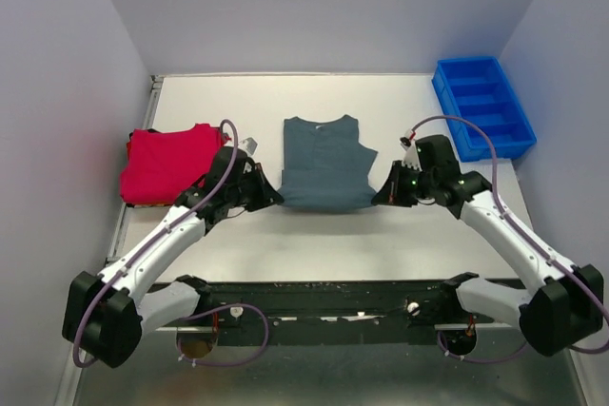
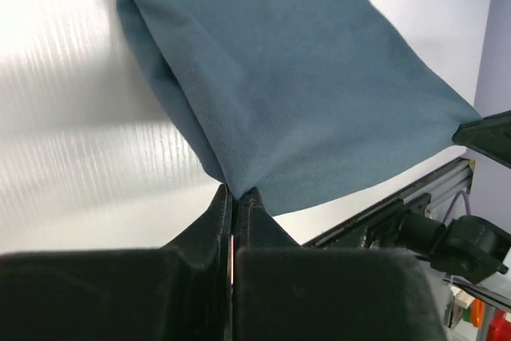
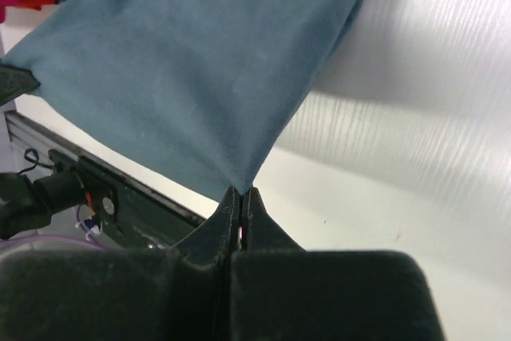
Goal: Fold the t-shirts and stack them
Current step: Grab one side of the 2/3 rectangular tshirt with both arms, then fold the long partially folded tshirt into a neat square
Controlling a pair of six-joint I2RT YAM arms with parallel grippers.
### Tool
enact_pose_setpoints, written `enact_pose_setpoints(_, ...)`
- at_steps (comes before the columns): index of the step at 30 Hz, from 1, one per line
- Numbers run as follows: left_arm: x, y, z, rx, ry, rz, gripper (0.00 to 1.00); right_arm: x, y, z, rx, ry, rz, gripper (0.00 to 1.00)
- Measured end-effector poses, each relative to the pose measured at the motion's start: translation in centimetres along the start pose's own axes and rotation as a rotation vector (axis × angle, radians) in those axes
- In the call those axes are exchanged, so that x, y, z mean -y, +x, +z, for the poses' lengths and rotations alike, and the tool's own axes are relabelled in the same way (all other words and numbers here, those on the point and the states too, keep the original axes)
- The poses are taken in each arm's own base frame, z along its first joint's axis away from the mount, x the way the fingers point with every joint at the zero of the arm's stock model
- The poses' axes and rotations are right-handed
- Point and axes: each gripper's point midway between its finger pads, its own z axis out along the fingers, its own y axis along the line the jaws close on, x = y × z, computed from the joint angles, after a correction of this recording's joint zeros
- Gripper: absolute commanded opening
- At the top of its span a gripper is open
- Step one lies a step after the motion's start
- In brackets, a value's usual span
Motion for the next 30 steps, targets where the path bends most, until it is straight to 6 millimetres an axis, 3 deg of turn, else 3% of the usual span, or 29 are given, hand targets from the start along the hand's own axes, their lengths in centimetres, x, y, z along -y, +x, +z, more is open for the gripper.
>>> enact_pose_setpoints(4,0.5,0.2,-1.3,-0.004,0.000,-0.016,0.00,-0.6,-0.1,-1.9,0.034,0.005,-0.011,0.01)
enact_pose_setpoints(8,1.2,-1.6,-0.5,-0.001,-0.015,-0.029,0.00,-0.4,-2.4,-1.2,0.027,0.046,0.014,0.01)
enact_pose_setpoints(12,1.0,-5.4,1.7,0.041,-0.022,-0.085,0.00,0.6,-6.0,0.6,0.030,0.088,0.072,0.01)
enact_pose_setpoints(17,1.4,-11.9,6.7,0.089,-0.032,-0.117,0.00,2.1,-11.7,3.7,0.043,0.123,0.130,0.01)
enact_pose_setpoints(21,0.6,-15.9,10.6,0.120,-0.035,-0.148,0.00,3.8,-16.4,6.9,0.049,0.136,0.176,0.01)
enact_pose_setpoints(23,0.0,-17.3,12.3,0.130,-0.039,-0.165,0.33,4.8,-18.3,8.8,0.047,0.136,0.201,0.14)
enact_pose_setpoints(26,-1.6,-19.0,15.4,0.131,-0.044,-0.201,0.77,6.0,-20.9,11.8,0.043,0.124,0.233,0.62)
enact_pose_setpoints(27,-2.3,-19.5,16.4,0.136,-0.042,-0.210,0.91,6.4,-21.7,12.8,0.044,0.120,0.241,0.69)
enact_pose_setpoints(28,-3.1,-19.8,17.2,0.140,-0.041,-0.223,0.99,6.7,-22.4,13.6,0.047,0.116,0.247,0.76)
enact_pose_setpoints(30,-4.5,-20.0,18.0,0.143,-0.047,-0.254,0.99,7.4,-23.5,14.9,0.055,0.110,0.244,0.77)
